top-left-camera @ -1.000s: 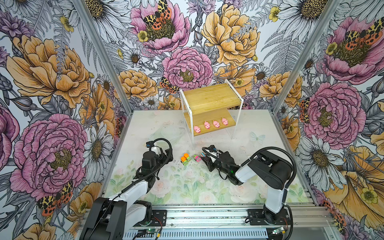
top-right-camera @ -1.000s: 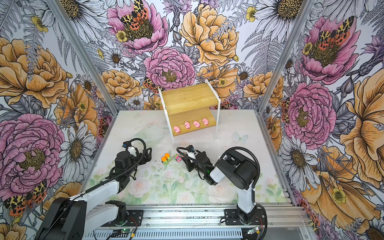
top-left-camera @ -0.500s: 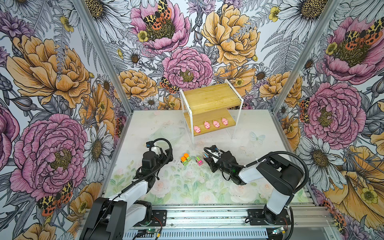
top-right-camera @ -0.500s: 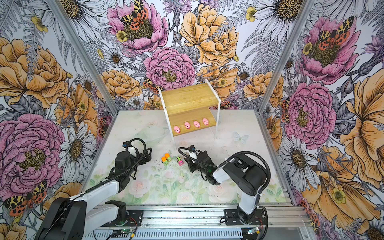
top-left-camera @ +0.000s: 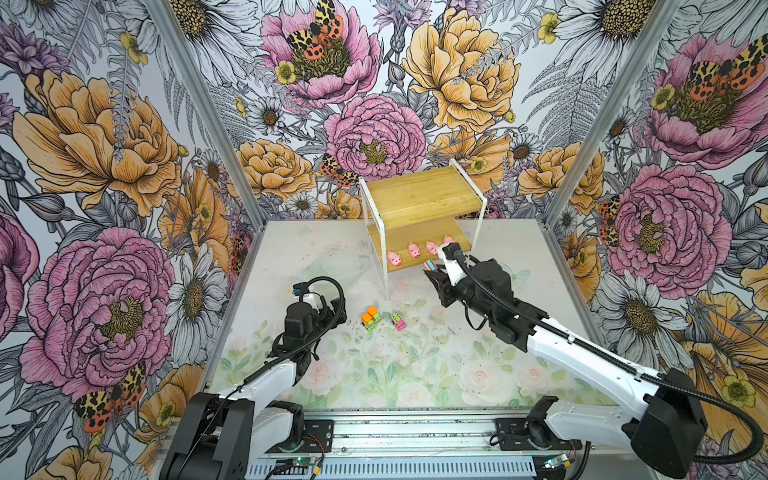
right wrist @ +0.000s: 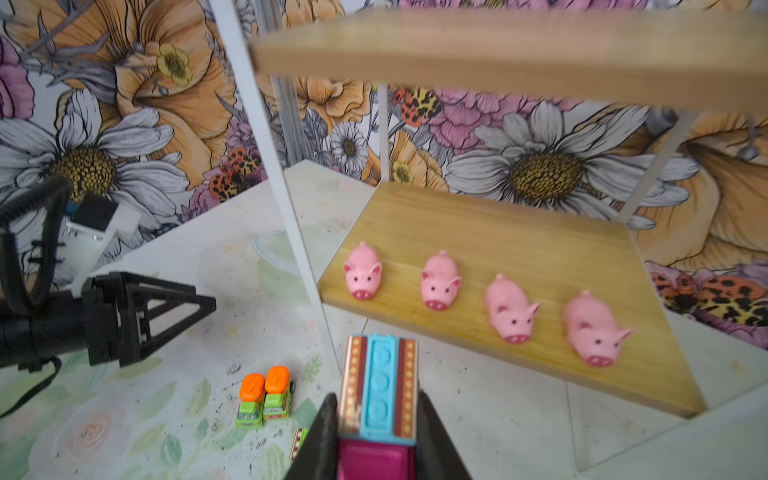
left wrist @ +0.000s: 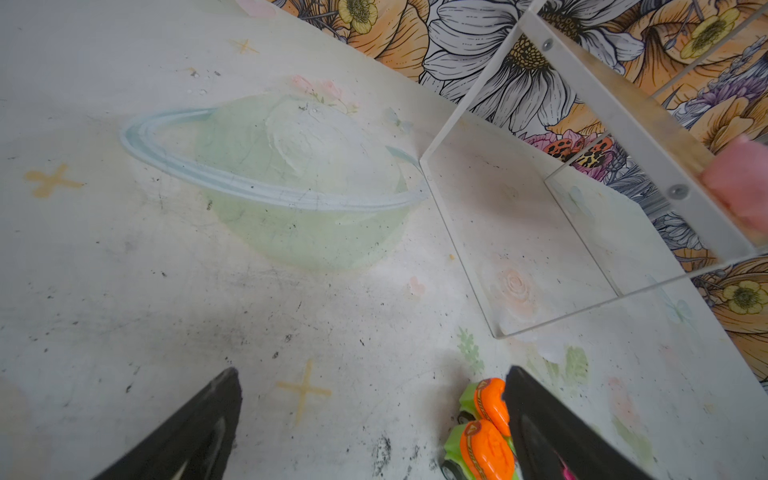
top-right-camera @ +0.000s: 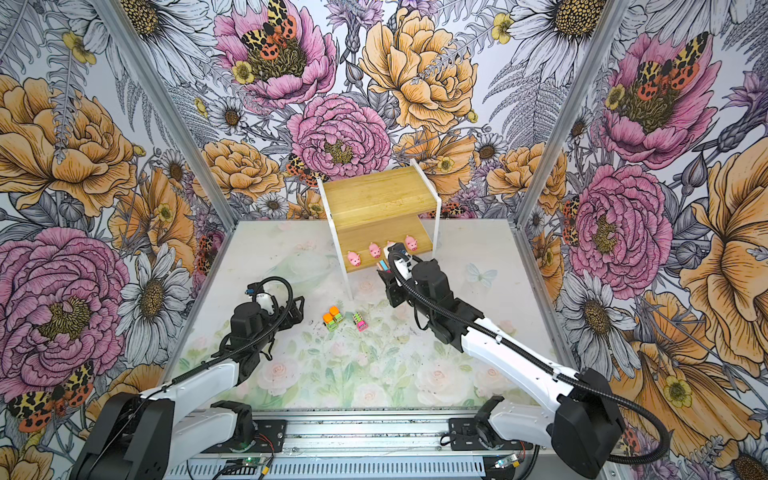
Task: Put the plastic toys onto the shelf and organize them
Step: 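Lift the pink truck with the right gripper up to the upper shelf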
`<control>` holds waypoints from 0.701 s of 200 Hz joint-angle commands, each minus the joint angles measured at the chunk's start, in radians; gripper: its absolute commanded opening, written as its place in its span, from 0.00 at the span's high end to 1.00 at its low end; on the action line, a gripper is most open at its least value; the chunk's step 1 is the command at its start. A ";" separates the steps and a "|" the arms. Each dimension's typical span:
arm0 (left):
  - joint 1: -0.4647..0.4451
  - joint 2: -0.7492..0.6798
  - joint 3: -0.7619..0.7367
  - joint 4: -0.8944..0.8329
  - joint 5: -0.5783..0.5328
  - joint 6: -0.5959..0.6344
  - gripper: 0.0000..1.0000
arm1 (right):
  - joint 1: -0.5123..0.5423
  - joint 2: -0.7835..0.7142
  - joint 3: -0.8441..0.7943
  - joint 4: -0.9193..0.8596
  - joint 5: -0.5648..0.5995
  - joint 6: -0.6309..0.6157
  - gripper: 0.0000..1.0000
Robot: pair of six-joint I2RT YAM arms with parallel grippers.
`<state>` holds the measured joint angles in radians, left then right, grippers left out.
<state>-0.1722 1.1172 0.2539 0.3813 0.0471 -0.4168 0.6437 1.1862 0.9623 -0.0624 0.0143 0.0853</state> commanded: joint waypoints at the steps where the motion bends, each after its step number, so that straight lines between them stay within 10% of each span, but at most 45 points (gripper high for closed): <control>1: 0.010 0.006 0.012 0.014 0.027 0.001 0.01 | -0.046 0.000 0.149 -0.236 0.046 -0.035 0.75; 140: 0.011 -0.004 0.007 0.015 0.054 0.016 0.01 | -0.292 0.535 1.040 -0.553 -0.002 0.041 0.74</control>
<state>-0.1722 1.1194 0.2539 0.3813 0.0650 -0.4156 0.3672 1.6897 1.9366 -0.5472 0.0357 0.0948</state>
